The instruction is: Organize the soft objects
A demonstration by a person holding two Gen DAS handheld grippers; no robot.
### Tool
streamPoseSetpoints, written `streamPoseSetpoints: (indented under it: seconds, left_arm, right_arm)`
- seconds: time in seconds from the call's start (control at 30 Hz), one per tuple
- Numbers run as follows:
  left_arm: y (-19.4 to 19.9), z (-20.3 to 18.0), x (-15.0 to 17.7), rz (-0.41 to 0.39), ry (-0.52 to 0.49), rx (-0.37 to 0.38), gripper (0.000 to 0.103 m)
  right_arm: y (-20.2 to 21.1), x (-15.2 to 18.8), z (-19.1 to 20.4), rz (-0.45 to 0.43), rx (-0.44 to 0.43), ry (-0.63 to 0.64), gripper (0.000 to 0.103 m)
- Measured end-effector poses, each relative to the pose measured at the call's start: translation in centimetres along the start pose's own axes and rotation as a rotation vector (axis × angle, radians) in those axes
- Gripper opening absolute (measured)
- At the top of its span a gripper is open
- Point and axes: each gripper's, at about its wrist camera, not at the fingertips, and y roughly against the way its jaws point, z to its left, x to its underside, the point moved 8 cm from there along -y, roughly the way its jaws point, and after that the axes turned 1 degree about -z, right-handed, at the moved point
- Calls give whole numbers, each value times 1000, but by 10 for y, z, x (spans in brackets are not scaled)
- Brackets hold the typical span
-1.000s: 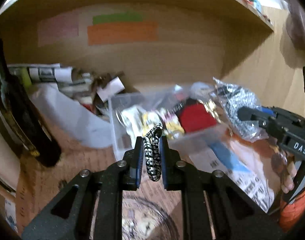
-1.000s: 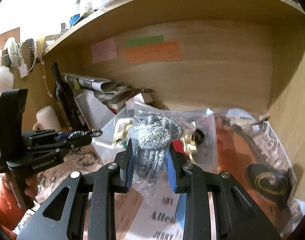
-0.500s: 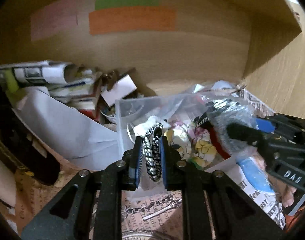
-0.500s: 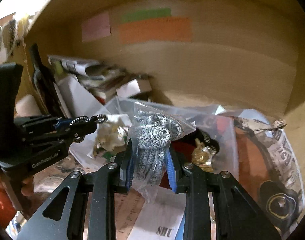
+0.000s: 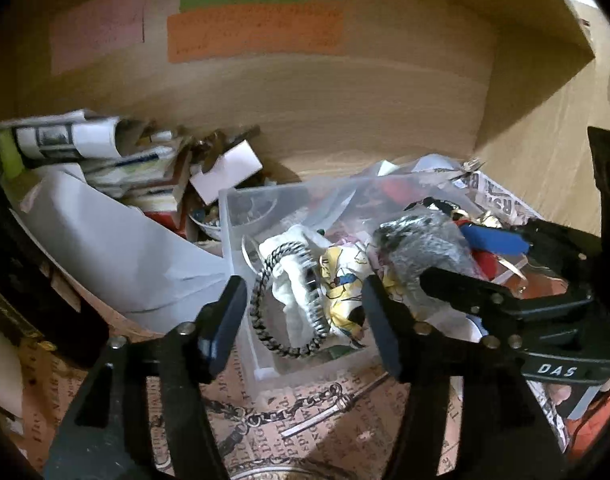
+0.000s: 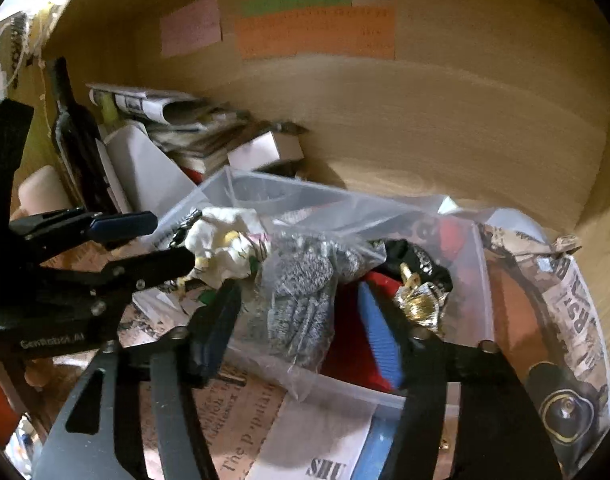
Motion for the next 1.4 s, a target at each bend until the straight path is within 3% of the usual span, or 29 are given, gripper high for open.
streamPoseSetpoints:
  seconds: [0.3,0.4,0.63,0.77,0.97,1.03,1.4]
  left_arm:
    - [56,-2,-21,-134,9,-9,62]
    - [79,-3,-30,-193,23,-5,62]
    - [127,-7,-40,-314,29,-5,70]
    - [146,-9,-41,-363,29,-11,79]
    - [167,-14,-39,-403,22,-13,93]
    - [168,-15,-38,-411,22,-15,98]
    - [169,-18,-33,-404,22,-19,102]
  right_arm:
    - [59,-24,6,-143,5,-3,61]
    - [86,-34,8,-211,13,-2,66]
    - [142,-50,11,-349,33,-7,69]
    - [157,-49,12,-392,36,-18,86]
    - [163,-43,14,-403,45,-23,90]
    - [166,-42,13,-409,53,-27,98]
    - [169,-36,11,-412,69,-42,103]
